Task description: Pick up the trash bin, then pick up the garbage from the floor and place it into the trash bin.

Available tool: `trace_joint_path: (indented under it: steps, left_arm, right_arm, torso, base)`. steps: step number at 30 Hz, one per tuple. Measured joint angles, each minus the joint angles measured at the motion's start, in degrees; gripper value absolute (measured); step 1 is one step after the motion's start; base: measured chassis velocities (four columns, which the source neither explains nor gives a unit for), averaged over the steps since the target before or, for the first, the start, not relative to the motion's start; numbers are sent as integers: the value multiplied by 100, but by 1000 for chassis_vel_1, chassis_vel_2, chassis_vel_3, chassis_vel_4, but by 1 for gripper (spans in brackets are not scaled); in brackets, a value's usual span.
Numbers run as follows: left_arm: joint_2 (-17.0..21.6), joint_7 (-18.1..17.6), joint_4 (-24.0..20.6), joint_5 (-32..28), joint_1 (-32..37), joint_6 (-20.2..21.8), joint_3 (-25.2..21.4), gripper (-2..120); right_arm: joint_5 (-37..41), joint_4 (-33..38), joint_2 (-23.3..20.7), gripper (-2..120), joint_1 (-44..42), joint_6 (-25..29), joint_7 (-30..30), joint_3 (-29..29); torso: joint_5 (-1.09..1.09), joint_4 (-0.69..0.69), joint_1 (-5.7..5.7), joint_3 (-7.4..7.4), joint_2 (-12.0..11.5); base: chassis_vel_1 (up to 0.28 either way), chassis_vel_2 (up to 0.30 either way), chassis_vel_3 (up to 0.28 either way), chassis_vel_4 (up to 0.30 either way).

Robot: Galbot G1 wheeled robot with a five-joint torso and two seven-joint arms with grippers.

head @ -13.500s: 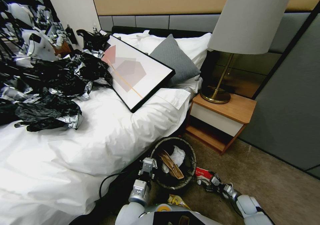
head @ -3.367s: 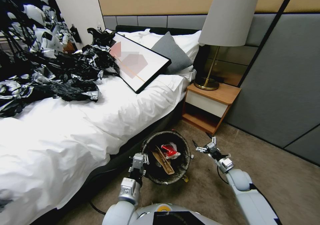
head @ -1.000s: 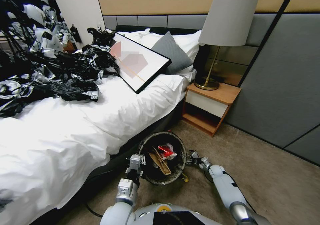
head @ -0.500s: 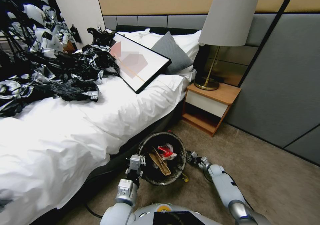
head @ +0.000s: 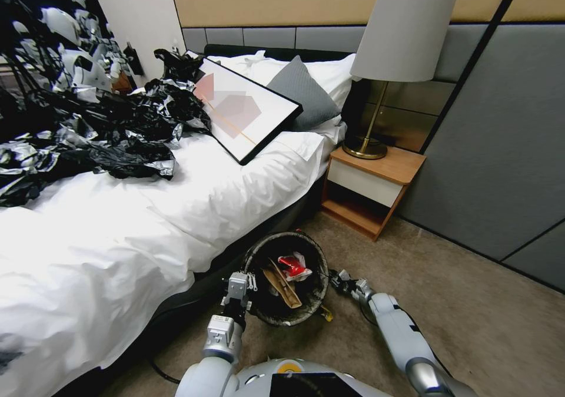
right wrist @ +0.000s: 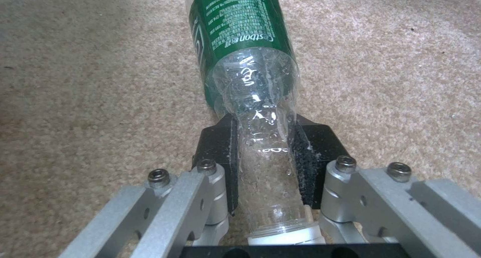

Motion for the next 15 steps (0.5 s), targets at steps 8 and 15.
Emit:
trace_joint_path:
  steps: [8, 15]
  left_arm:
    - [-2, 7, -12, 2, 7, 3, -22, 0]
    - [-2, 13, -5, 2, -14, 4, -44, 0]
  right_arm:
    - [516, 361, -22, 21, -162, 9, 94, 8]
    - [1491, 1557, -119, 21, -678, 42, 574, 173]
  torso:
    - [1, 1, 0, 0, 0]
    - [1, 0, 0, 0, 0]
  base:
    - [0, 0, 0, 0]
    - [0, 0, 0, 0]
